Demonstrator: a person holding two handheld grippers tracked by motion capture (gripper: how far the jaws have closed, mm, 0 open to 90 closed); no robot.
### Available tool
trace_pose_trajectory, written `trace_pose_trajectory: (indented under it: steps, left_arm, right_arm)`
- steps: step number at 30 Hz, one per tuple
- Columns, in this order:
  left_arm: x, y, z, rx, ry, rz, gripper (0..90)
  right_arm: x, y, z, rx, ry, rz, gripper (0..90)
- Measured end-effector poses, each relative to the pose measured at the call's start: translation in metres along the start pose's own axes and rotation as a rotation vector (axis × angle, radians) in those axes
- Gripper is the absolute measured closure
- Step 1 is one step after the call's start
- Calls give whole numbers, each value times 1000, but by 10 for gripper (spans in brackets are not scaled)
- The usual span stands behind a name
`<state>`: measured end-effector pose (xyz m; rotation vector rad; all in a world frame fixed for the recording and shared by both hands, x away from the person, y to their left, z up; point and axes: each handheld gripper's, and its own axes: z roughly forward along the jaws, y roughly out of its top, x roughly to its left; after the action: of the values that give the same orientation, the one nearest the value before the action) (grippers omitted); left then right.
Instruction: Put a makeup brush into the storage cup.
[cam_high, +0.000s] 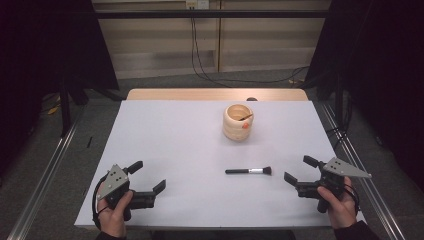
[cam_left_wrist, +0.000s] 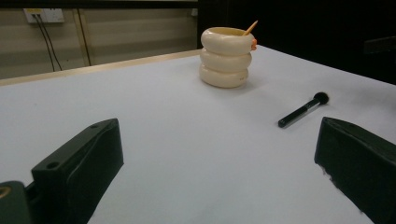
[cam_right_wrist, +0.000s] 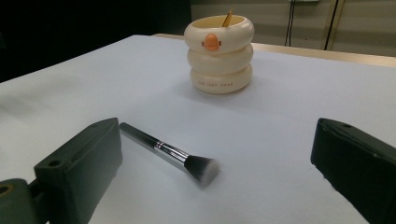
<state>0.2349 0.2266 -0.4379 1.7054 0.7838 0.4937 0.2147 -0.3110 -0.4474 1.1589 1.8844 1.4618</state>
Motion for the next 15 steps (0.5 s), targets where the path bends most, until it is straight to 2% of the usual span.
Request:
trace_pose_trajectory:
  steps: [8,9,10,11,13,15]
  left_arm:
    - [1,0,1,1,-6,1,10]
    - [1,-1,1,0,-10,-3,10]
    - [3,-1,2,-5,-34,-10,10]
    - [3,-2,2,-3,-32,-31,12]
    - [1,-1,3,13,-8,7,10]
    - [-1,0,4,12,-30,16,10]
  right_arm:
    - [-3,2,-1,-4,7,27,14]
    - [-3,2,-1,-8,12,26,13]
    - [-3,2,-1,-2,14,19,11]
    - [-2,2,-1,-2,14,19,10]
    - [-2,2,-1,5,17,17,8]
    - [-2,2,-1,-2,28,31,7]
